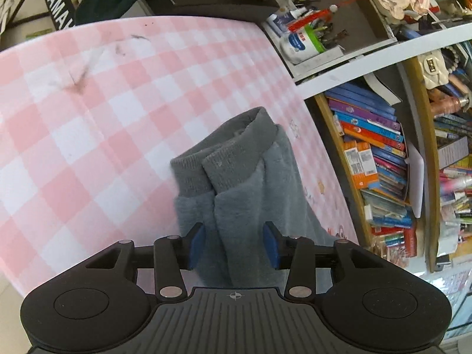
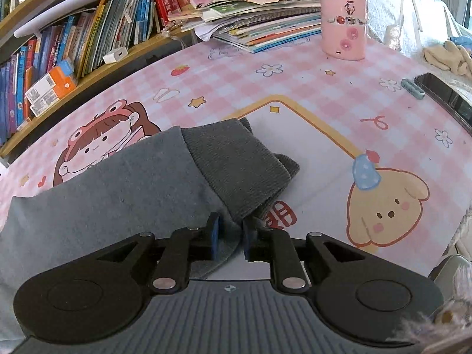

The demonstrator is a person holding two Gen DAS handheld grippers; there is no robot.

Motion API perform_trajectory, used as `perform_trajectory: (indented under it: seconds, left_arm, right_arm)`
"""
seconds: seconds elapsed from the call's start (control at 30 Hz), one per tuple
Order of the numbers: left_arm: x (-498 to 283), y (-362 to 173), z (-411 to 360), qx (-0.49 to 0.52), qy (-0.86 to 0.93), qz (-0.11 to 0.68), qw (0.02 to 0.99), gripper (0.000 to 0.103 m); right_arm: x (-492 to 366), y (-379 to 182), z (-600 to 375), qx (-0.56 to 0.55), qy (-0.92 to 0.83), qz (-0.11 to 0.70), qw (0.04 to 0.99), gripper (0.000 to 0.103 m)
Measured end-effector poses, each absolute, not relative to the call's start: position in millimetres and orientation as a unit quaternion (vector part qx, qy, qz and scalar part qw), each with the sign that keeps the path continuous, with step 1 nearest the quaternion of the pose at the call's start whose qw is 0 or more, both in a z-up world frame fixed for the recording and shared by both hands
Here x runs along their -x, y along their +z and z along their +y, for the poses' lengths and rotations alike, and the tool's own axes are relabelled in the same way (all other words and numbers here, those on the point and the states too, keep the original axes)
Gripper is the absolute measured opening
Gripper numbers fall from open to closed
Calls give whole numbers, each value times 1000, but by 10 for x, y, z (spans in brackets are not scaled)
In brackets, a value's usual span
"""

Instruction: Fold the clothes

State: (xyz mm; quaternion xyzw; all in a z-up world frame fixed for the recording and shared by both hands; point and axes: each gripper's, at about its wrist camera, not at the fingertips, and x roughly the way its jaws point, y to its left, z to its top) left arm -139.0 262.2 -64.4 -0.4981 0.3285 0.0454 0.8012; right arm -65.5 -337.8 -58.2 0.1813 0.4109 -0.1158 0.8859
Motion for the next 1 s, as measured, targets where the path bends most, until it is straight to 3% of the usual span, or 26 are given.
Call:
perform_trajectory:
  seconds: [0.07, 0.1, 0.13, 0.37, 0.47, 0.67, 0.83, 1.0]
  left_arm:
    - [1412, -489, 2590, 482, 24, 302, 822, 27]
    - [1423, -412, 2574, 473, 14, 288, 832, 8]
    - [1433, -334, 2557, 465, 3, 274, 842, 3]
    - [1557, 91, 2527, 428, -46, 199, 880, 3]
    - [1549, -355, 2675, 459, 19, 283, 842, 3]
    - [1577, -731, 2635, 467, 51, 338, 815, 11]
    - [1643, -638, 2649, 463, 66, 334, 818, 38]
    - [1602, -679, 2650, 456, 76, 351, 815, 42]
  right_arm:
    - [656, -583, -3371, -180, -115, 411, 886, 15]
    - [658, -584, -3371, -179, -115, 411, 886, 15]
    - [658, -583, -3373, -179, -115, 411, 886, 14]
    - [670, -564, -3364, -173, -118, 415, 885, 14]
    - [679, -566, -3367, -175, -117, 416, 885, 14]
    - [659, -560, -3370, -171, -113, 421, 884, 14]
    - [719, -437, -3302, -152, -107, 387, 903, 10]
    - [818, -241, -3206, -111, -104, 340, 928, 10]
